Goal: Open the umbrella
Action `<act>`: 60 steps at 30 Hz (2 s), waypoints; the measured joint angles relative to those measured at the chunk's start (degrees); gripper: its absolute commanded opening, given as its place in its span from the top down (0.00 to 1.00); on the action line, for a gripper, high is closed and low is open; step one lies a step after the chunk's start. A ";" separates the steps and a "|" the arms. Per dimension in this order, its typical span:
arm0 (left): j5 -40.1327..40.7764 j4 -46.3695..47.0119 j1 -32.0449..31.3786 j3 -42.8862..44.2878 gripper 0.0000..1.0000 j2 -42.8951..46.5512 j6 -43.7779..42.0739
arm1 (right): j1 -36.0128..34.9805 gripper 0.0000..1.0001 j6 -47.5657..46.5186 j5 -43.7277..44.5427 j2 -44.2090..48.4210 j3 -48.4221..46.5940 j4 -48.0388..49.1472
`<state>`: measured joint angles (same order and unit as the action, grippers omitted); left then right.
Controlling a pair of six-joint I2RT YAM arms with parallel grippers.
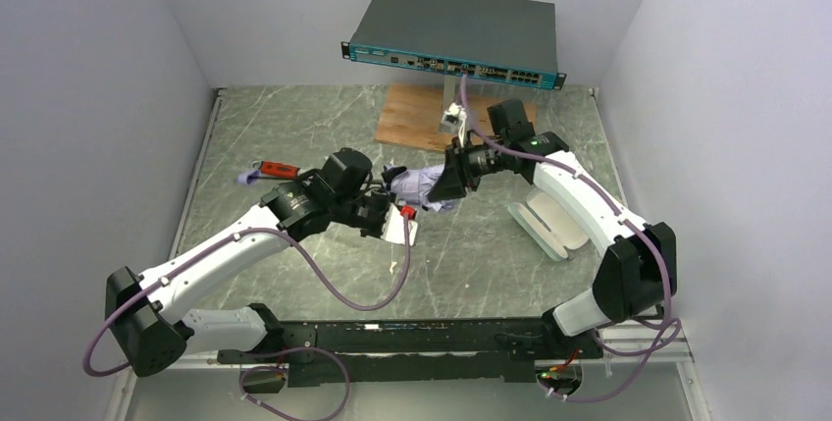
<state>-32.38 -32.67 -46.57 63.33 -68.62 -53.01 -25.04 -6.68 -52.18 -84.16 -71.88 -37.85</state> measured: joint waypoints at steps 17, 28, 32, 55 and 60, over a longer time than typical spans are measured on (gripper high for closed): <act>-5.79 -3.74 7.39 3.63 0.30 4.70 9.86 | 5.07 1.00 0.00 -7.04 -2.36 -0.92 -0.24; -9.92 3.61 25.40 -3.67 0.29 14.53 35.39 | 4.00 1.00 8.02 -0.90 5.40 3.19 13.20; -11.91 10.93 30.36 -6.54 0.24 15.72 50.88 | -2.45 1.00 3.23 11.45 13.46 7.37 22.40; -7.39 43.10 47.63 -1.05 0.07 9.07 107.08 | -25.42 1.00 -19.76 48.70 20.15 19.12 55.12; -5.31 44.00 47.63 -1.05 0.29 8.35 110.86 | -26.82 1.00 -21.05 49.40 18.27 19.12 55.60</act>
<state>-37.69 11.33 1.06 62.28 -60.27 57.84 -51.86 -27.73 -2.79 -65.89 -52.75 17.76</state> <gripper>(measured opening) 0.850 0.422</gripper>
